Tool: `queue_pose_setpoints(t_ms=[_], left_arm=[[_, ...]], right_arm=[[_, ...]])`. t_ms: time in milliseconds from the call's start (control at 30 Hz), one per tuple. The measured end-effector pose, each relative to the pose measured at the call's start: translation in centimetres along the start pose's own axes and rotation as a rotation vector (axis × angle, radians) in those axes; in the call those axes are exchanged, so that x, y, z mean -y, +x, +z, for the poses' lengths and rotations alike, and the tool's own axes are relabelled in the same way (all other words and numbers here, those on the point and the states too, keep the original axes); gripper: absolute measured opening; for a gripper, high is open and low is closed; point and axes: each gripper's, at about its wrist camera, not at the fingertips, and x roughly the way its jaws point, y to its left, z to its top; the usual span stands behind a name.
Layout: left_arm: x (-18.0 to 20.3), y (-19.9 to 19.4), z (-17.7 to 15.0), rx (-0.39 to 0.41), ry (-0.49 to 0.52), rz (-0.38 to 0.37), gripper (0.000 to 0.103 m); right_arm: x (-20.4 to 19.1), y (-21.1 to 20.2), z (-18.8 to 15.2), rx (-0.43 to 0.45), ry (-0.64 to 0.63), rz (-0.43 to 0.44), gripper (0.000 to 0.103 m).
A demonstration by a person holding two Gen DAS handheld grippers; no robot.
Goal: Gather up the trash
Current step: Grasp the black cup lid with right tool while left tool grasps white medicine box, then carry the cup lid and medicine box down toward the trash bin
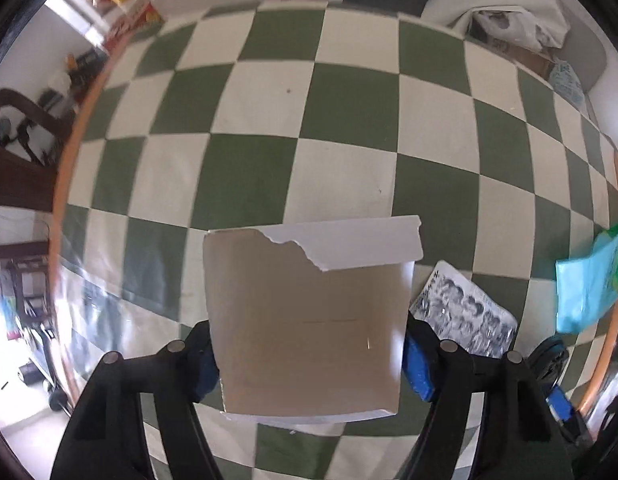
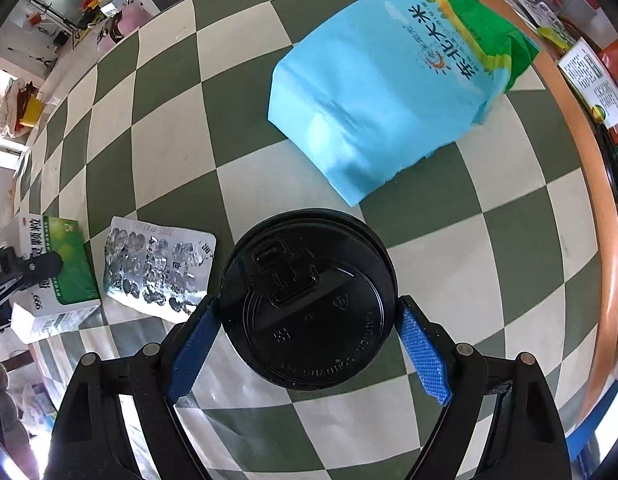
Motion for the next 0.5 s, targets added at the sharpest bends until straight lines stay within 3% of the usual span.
queue_pose_setpoints(t_ms=[233,500], left_arm=[[-1.6,-4.1,-6.1,0.12,0.057,0.036,0.07],[-8.5,-6.9,-16.4,0.18,0.078,-0.048,0.07]], right_arm=[[0.7,-2.4,-2.7,0.033,-0.016,0.018,0.089],[0.7,-6.4,-10.4,0.092,-0.014,0.057,0.089]])
